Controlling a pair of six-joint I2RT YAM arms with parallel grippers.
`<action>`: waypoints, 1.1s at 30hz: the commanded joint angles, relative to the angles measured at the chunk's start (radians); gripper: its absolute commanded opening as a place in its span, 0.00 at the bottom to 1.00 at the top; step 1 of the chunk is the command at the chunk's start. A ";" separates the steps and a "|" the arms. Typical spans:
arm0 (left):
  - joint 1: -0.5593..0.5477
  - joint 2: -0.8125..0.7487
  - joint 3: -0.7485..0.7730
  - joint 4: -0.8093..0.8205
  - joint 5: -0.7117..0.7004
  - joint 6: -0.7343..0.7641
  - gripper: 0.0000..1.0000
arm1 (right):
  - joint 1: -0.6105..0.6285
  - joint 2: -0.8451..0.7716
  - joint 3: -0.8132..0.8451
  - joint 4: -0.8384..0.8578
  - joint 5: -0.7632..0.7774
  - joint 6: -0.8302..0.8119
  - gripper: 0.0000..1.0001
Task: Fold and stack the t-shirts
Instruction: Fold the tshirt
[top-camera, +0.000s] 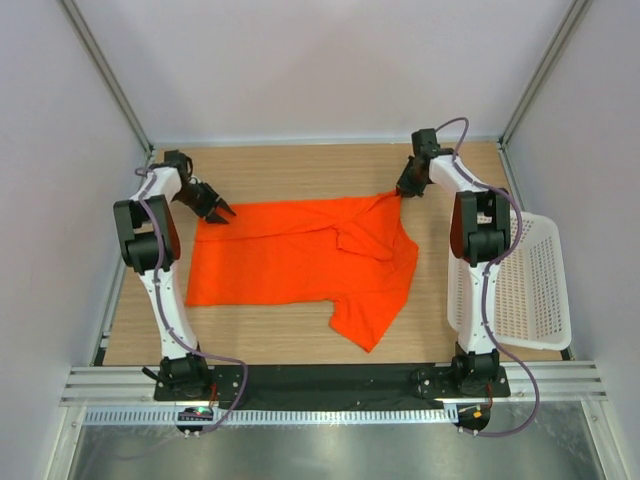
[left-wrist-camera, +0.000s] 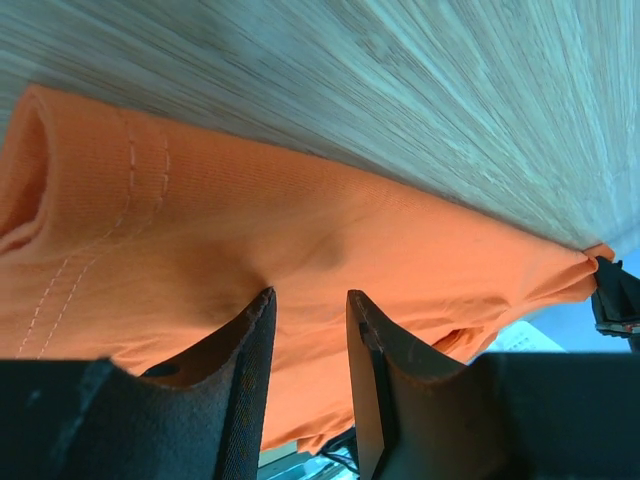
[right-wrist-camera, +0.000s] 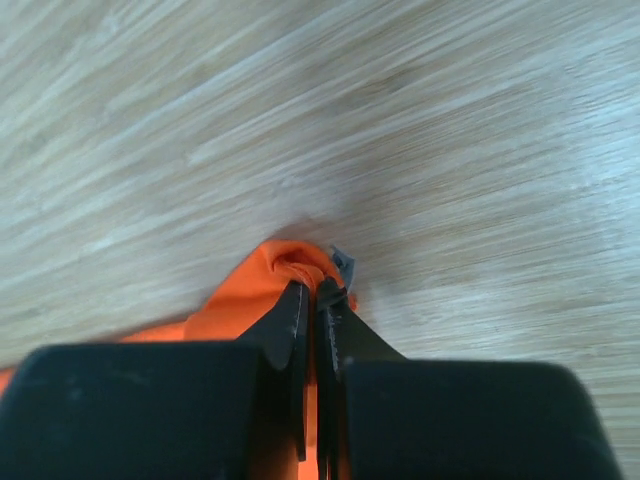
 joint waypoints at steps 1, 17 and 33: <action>0.036 0.051 -0.003 -0.010 -0.068 0.002 0.37 | -0.015 -0.036 -0.031 0.041 0.170 0.077 0.01; 0.056 0.123 0.130 -0.001 -0.065 0.004 0.38 | -0.020 0.069 0.114 0.125 0.235 0.136 0.01; 0.005 -0.278 -0.026 -0.104 -0.226 0.099 0.61 | 0.008 -0.044 0.420 -0.378 0.334 -0.122 0.72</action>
